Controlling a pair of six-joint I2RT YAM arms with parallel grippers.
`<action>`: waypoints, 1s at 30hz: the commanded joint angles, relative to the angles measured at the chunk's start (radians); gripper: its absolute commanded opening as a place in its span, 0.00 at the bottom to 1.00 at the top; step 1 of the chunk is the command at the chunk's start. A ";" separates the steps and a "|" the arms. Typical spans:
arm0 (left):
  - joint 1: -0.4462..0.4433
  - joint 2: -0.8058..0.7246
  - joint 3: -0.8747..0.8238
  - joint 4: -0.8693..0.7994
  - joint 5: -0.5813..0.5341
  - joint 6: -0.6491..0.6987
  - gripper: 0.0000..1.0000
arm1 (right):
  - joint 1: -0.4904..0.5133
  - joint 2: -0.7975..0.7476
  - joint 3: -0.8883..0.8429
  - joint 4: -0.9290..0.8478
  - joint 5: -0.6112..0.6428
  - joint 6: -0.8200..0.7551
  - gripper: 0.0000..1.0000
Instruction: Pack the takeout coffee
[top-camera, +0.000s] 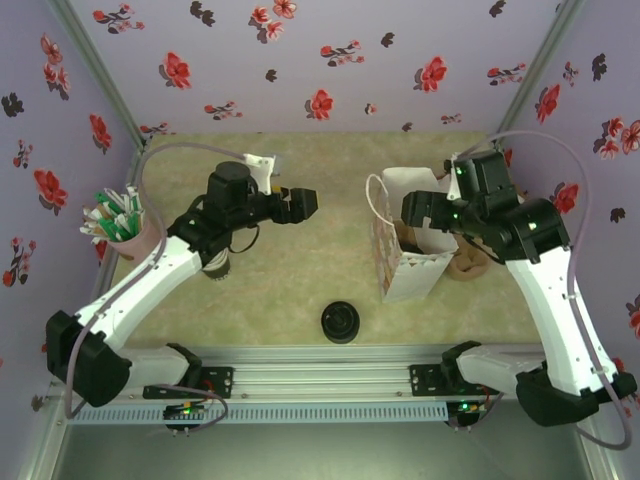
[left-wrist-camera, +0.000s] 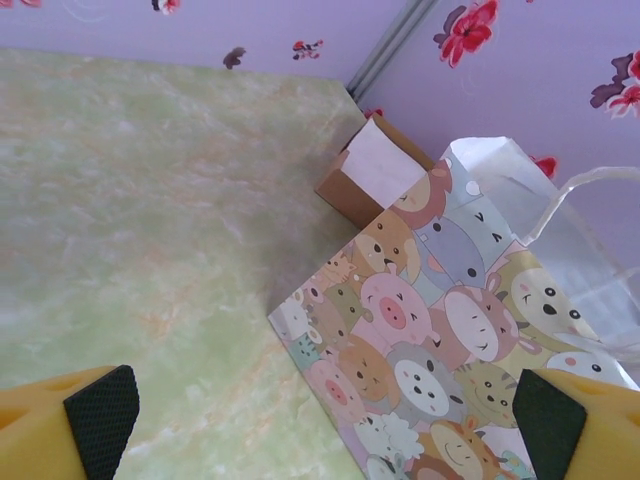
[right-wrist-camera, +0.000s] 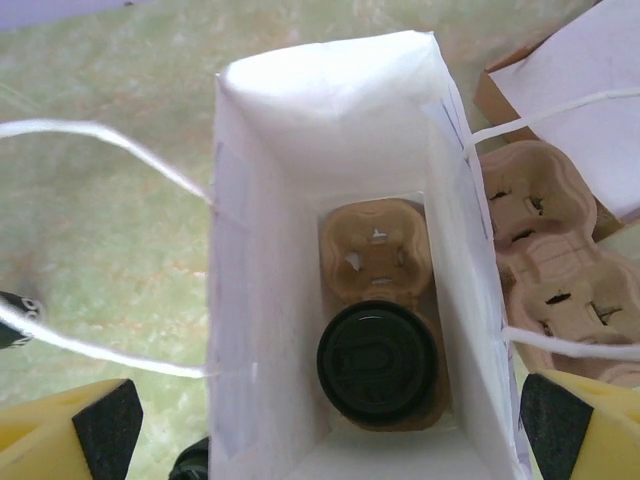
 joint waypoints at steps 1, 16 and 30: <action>0.009 -0.059 0.055 -0.103 -0.062 0.068 0.99 | 0.003 -0.052 0.026 0.048 -0.047 0.027 0.99; 0.103 -0.219 0.158 -0.472 -0.177 0.141 1.00 | 0.088 -0.109 -0.033 0.279 -0.301 0.060 0.92; 0.144 -0.233 0.183 -0.618 -0.378 0.058 0.99 | 0.486 0.148 0.135 0.319 -0.122 -0.027 0.89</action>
